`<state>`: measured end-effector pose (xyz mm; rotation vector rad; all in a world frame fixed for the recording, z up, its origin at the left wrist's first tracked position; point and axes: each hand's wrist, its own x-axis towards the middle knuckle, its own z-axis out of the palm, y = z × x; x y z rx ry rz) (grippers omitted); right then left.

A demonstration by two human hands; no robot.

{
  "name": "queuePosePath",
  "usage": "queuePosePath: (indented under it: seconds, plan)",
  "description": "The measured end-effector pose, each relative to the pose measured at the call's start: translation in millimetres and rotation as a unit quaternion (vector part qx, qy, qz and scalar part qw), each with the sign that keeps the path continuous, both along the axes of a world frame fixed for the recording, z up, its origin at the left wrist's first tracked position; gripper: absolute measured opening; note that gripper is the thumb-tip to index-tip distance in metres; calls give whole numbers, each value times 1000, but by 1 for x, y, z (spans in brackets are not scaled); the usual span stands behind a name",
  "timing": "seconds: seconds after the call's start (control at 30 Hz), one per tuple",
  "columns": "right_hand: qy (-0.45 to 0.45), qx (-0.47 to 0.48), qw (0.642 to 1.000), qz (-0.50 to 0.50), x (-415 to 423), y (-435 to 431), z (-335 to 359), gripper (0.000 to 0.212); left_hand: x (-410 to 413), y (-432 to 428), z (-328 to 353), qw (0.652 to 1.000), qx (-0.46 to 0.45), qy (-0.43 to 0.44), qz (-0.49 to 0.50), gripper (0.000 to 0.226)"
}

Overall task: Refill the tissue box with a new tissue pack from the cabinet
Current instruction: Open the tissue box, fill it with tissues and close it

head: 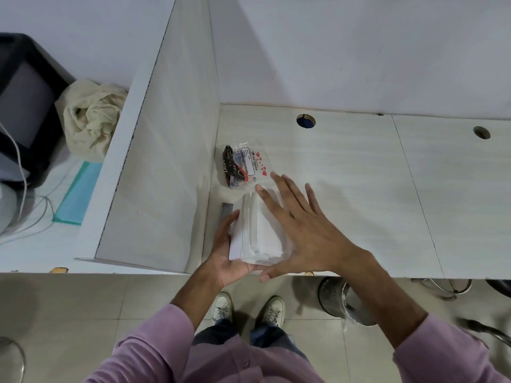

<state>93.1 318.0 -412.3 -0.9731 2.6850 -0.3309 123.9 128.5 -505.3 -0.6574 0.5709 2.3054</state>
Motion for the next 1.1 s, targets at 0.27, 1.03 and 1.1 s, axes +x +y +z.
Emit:
queuePosePath:
  seconds: [0.27,1.03,1.1]
  plan:
    - [143,-164,973,-83,35,-7,-20,68,-2,0,6,1000,-5,5,23,72]
    - [-39,-82,995,48,28,-19,-35,61,6,-6,-1,1000,7,6,13,57]
    - [-105,-98,989,31,21,-18,-21,67,9,-7,-7,1000,19,11,9,64]
